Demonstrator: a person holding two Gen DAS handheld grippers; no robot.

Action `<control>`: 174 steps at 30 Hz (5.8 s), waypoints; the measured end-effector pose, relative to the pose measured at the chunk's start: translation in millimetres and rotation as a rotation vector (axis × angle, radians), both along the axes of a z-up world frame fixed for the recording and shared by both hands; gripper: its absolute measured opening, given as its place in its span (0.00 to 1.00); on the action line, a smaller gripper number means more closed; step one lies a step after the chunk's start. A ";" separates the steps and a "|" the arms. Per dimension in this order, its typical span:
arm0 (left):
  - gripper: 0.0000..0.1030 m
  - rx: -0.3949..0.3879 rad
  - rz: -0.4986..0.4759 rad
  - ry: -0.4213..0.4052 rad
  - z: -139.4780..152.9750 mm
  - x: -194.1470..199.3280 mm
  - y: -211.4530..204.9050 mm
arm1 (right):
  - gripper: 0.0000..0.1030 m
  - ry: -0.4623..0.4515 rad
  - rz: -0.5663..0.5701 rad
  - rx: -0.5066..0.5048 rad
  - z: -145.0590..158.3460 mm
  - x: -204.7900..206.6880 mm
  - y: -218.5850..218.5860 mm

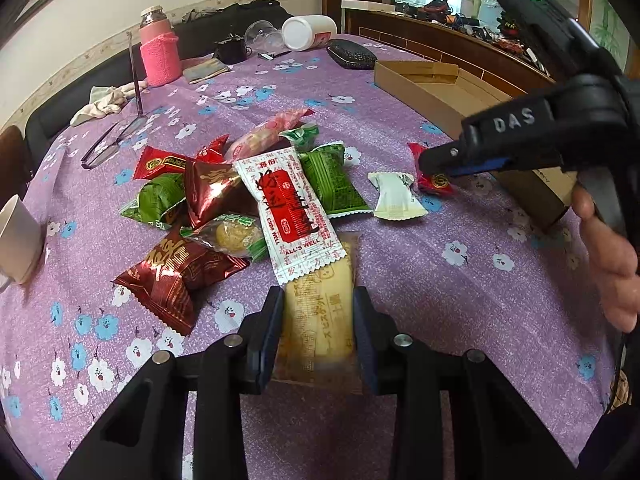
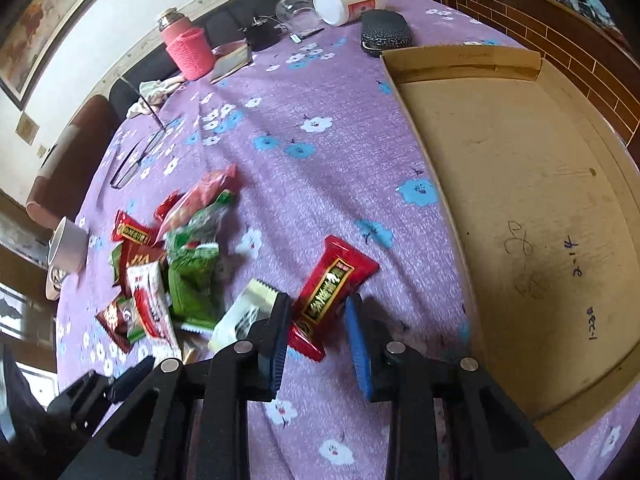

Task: Organize snacks
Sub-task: 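Grasp the yellow cake packet with the left tool while the right tool grasps the red chocolate bar, then carry both snacks over the tray while the right tool opens, dropping the red bar, then lower the yellow cake packet into the tray and open the left tool, then move both tools back to the snack pile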

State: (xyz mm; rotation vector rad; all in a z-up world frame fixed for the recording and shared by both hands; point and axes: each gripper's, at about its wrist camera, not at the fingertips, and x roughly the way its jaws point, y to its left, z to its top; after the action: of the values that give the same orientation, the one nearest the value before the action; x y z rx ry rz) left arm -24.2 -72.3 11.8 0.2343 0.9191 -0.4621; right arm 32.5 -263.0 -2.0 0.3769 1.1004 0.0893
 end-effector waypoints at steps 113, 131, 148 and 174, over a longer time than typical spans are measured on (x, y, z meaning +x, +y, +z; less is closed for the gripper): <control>0.44 -0.284 -0.093 0.036 16.9 100.3 -218.8 | 0.56 -0.209 -0.306 0.081 12.6 42.5 -198.5; 0.44 -0.305 -0.046 0.001 60.3 70.9 -193.2 | 0.56 -0.410 -0.373 0.104 39.2 22.5 -209.7; 0.46 -0.305 0.089 -0.101 78.6 -14.8 -47.4 | 0.57 -0.425 -0.064 0.221 48.4 -78.7 -93.0; 0.63 -0.154 0.235 -0.022 16.9 38.1 67.1 | 0.57 -0.335 0.297 0.153 1.3 -81.1 10.2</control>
State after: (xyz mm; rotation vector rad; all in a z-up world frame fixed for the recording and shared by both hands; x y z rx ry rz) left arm 14.0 -5.2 28.6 -0.0094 0.8723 -0.3095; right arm -48.6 -252.8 -0.7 0.3182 0.8122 0.4855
